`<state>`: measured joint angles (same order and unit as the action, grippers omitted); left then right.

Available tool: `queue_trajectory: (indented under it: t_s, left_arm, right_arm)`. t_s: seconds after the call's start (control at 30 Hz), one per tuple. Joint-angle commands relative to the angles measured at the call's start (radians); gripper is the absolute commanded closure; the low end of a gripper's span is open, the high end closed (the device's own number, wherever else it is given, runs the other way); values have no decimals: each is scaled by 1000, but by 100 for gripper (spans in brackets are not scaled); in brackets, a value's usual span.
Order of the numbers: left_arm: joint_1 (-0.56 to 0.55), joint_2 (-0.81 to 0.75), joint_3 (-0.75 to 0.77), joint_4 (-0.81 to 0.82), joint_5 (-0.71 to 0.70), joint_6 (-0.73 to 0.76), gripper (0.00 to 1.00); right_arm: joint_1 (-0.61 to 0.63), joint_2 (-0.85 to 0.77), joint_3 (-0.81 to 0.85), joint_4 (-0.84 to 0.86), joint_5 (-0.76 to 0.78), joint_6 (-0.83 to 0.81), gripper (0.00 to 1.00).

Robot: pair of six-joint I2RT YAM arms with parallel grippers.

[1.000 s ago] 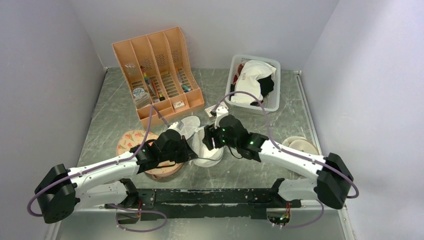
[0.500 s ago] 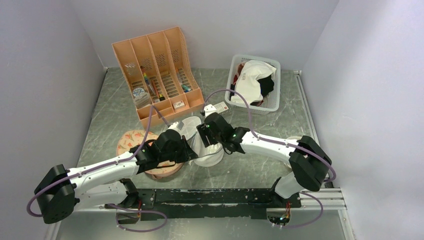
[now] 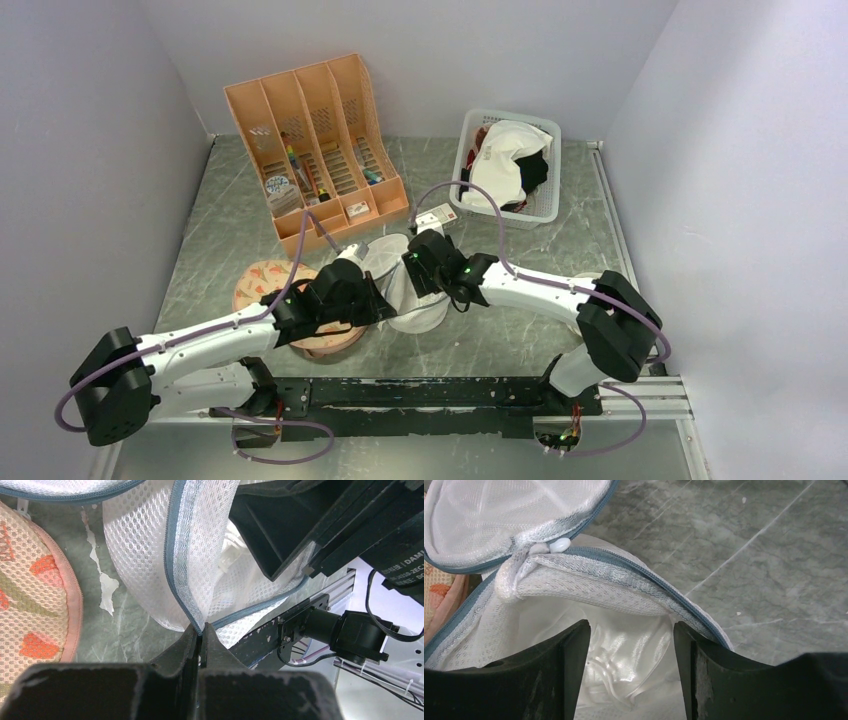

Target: Unzip the laundry bag and remove the bra

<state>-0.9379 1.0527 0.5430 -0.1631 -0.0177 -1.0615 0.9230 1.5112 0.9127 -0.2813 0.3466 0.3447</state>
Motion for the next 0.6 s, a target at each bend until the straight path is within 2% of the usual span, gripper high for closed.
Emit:
queue_trajectory:
  t_s: [0.0, 0.23, 0.43, 0.57]
  left_arm:
    - [-7, 10, 30, 39, 25, 13, 93]
    - [-6, 22, 67, 8, 18, 32, 93]
    - [-7, 44, 72, 29, 36, 28, 93]
    - [-9, 46, 71, 28, 41, 24, 93]
  right_arm:
    - [6, 18, -28, 11, -46, 74, 39]
    - [28, 18, -83, 71, -107, 102, 42]
    - [30, -35, -123, 147, -182, 133, 65]
    - [30, -81, -139, 167, -154, 140, 84]
